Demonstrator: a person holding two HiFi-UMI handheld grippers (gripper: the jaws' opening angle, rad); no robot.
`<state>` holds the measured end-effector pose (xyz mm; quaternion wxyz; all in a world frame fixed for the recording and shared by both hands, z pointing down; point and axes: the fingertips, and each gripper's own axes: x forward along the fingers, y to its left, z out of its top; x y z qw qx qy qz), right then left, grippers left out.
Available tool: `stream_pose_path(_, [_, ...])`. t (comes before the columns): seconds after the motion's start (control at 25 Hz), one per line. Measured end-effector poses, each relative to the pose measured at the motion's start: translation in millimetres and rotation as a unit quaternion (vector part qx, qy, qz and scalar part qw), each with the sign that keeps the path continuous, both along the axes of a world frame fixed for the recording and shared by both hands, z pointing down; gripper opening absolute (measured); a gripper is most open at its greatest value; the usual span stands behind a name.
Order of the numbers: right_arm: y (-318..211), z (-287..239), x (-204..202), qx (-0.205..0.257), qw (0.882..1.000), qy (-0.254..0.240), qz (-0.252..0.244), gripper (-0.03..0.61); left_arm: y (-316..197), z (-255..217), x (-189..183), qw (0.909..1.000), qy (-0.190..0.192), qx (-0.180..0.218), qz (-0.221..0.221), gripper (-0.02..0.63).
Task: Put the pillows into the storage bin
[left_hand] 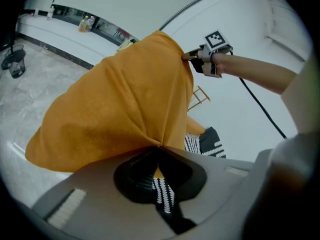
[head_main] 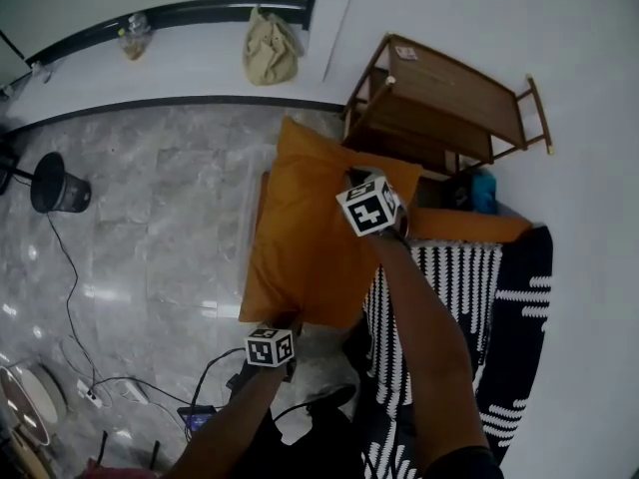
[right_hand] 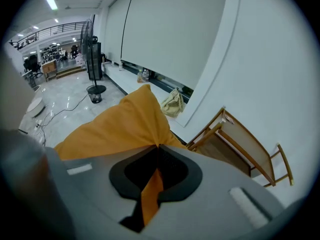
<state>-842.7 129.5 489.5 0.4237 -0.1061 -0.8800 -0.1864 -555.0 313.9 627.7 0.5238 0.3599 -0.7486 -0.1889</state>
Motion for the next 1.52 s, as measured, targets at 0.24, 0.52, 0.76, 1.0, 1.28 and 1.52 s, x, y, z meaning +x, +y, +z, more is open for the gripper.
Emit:
stream_pose_path(0.24, [15,32,-25,0.018,1.0,0.014,-0.011,0.045,5,37,2,0.9979,0.062,-0.012,-0.011,0.107])
stream_pose_path(0.52, [23,73,0,0.017,0.997,0.074,0.014,0.107,0,23,-28,0.9998,0.016,0.002,0.012,0.141])
stream_pose_path(0.76, [4,58,43,-0.003,0.998,0.046,0.045,0.106,-9,-27,-93,0.9962,-0.08,0.018,0.03,0.141])
stream_pose_path(1.0, [-33,20,82,-0.033,0.995,0.002,0.094,0.107,-31,-87,-143,0.985,-0.164,0.035,0.041,0.14])
stream_pose_path(1.28, [-82,-44,153,-0.076,0.977,-0.074,0.183,0.107,-73,-148,-147,0.9645,-0.236,0.049,0.107,0.138])
stream_pose_path(1.52, [-143,-105,255,-0.093,0.946,-0.137,0.277,0.107,-138,-215,-132,0.9359,-0.297,0.076,0.174,0.138])
